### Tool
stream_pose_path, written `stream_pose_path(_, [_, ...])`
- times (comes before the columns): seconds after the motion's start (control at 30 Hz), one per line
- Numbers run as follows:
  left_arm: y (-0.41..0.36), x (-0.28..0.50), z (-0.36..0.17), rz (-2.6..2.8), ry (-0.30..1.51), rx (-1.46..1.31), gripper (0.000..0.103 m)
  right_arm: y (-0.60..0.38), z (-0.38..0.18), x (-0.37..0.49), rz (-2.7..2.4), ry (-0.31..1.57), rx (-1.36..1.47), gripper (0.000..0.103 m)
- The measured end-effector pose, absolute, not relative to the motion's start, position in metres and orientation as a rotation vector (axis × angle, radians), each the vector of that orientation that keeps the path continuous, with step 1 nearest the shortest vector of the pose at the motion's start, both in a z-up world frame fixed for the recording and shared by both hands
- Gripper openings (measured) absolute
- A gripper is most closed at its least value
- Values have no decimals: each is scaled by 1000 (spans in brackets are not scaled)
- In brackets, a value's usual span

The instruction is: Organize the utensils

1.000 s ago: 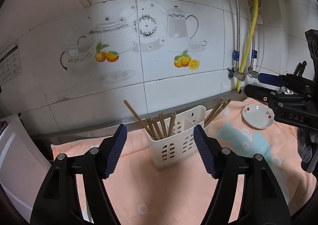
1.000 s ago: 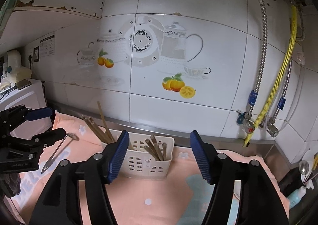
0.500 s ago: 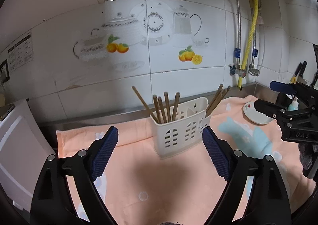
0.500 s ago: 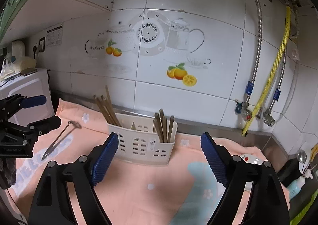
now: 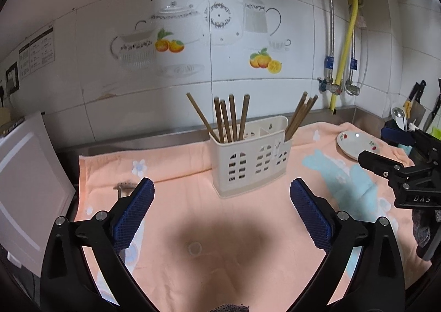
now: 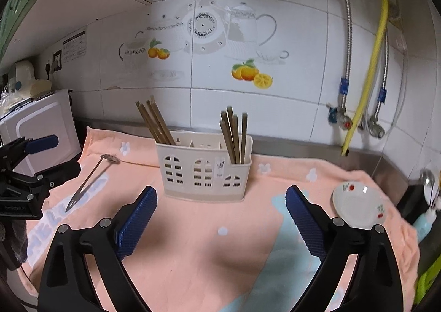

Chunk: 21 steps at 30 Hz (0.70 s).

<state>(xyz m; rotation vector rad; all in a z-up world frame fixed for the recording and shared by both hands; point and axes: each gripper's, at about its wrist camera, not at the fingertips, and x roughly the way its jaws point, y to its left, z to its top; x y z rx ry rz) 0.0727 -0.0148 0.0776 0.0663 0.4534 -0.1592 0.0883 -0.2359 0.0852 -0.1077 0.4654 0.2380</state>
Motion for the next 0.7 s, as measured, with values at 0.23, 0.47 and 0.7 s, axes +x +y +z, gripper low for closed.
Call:
stream_pose_path(0.23, [-18,65,63,-160,474,61,98,-242,74,81,224,478,-70,94])
stream_pose_path(0.47, [-24,56,53,-161,486,66,98,-244,65,73,216,490,-56,95])
stream_pose_path(0.7, [-21,47,44,-147,502,54,98,-246,55,63,203,499,-47,96])
